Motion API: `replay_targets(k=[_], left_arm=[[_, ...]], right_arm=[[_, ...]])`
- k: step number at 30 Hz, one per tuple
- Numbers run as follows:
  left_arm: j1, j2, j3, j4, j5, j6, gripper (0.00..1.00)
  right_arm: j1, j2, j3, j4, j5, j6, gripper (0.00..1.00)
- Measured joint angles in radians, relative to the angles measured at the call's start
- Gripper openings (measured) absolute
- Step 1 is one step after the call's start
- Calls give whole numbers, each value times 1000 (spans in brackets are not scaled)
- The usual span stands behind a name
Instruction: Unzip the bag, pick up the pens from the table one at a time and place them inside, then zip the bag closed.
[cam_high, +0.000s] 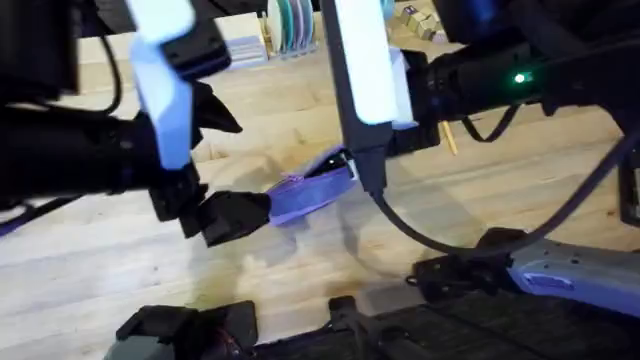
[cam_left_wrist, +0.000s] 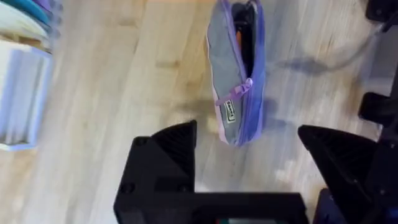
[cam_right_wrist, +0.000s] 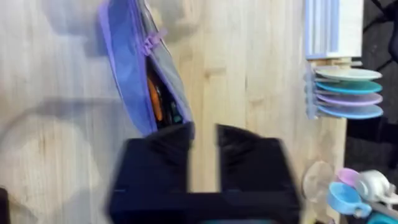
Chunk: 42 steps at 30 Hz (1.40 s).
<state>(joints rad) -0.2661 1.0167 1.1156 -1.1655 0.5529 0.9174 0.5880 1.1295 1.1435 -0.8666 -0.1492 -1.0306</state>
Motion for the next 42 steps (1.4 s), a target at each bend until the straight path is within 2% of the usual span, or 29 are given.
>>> replay_targets(k=[1, 2, 3, 25, 39, 40, 42], left_arm=[[0, -16, 0, 0, 0, 3, 994], [0, -28, 0, -1, 0, 5, 993], [0, -39, 0, -2, 0, 8, 993], [0, -56, 0, -2, 0, 18, 993], [0, -56, 0, -2, 0, 18, 993], [0, -56, 0, -2, 0, 18, 993], [0, -56, 0, -2, 0, 18, 992]], right_arm=[[0, 6, 0, -1, -8, 0, 150], [0, 15, 0, -1, -15, 1, 65], [0, 27, 0, 0, -22, 1, 43], [0, 346, 0, -16, -84, -4, 34], [0, 499, 1, 66, -167, -18, 34], [0, 500, 1, 66, -168, -18, 48], [0, 501, 2, 64, -173, -18, 302]])
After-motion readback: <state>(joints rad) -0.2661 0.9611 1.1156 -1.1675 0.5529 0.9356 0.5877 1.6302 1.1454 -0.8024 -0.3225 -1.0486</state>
